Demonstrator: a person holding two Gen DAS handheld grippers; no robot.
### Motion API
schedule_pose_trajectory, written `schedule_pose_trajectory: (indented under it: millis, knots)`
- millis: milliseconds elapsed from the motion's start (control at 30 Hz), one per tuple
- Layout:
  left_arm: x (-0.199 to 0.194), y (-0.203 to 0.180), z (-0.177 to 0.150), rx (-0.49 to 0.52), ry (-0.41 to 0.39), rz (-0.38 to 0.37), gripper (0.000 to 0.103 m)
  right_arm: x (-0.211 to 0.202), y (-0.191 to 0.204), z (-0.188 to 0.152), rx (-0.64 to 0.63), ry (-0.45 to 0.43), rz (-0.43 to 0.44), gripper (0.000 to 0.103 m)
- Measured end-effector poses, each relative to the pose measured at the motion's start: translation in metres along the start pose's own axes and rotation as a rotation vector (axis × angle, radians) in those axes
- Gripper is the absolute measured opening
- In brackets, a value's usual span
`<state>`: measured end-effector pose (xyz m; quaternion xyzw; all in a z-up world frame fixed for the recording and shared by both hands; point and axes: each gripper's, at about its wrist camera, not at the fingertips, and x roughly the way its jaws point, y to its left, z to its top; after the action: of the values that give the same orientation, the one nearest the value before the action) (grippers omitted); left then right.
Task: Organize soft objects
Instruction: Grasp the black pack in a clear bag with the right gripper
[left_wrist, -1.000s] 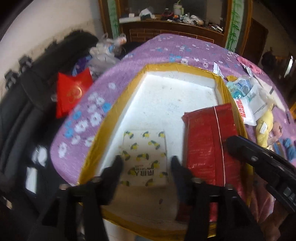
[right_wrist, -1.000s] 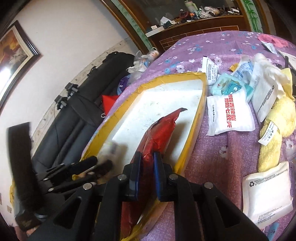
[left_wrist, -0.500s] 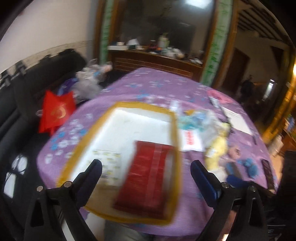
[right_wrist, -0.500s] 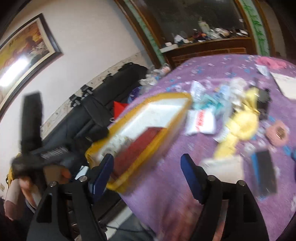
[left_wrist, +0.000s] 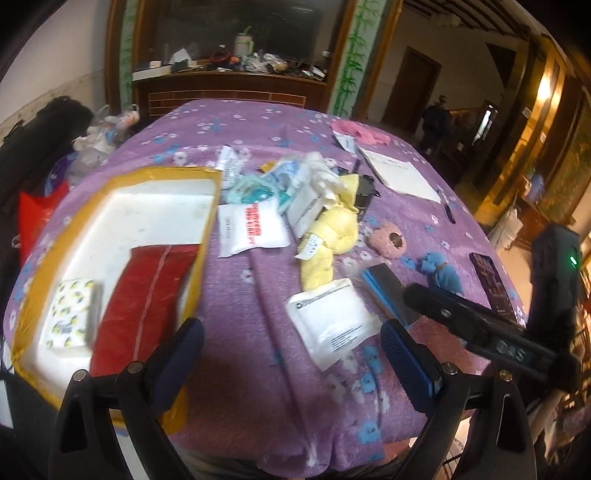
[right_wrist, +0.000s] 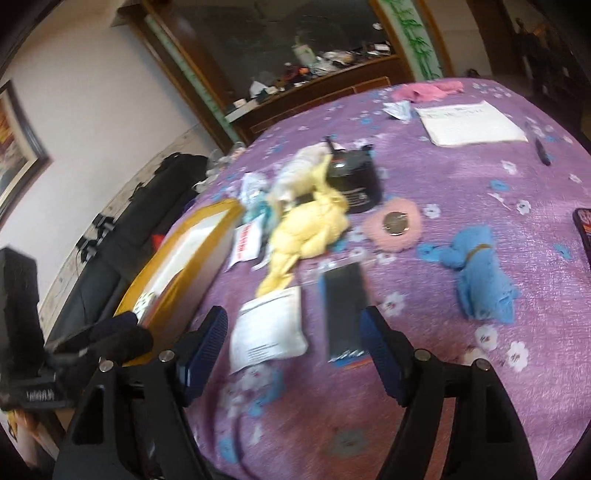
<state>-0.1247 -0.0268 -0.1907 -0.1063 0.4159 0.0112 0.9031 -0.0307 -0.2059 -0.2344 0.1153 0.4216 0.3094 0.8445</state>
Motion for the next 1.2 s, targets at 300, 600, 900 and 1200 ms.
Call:
schedule_pose_trajectory:
  millis: [300, 600, 900, 1200]
  knots:
    - [0.040, -0.029, 0.005, 0.196, 0.068, 0.006, 0.098, 0.037, -0.013, 0.006, 0.004, 0.111, -0.077, 0.052]
    - [0.094, -0.036, 0.024, 0.262, 0.116, -0.030, 0.098, 0.031, -0.026, 0.004, 0.007, 0.103, -0.122, 0.034]
    - [0.104, -0.036, -0.002, 0.313, 0.260, -0.076, 0.098, 0.032, -0.029, 0.004, 0.028, 0.097, -0.100, 0.034]
    - [0.113, -0.034, 0.006, 0.217, 0.238, -0.034, 0.098, 0.031, -0.034, 0.004, 0.066, 0.101, -0.073, 0.035]
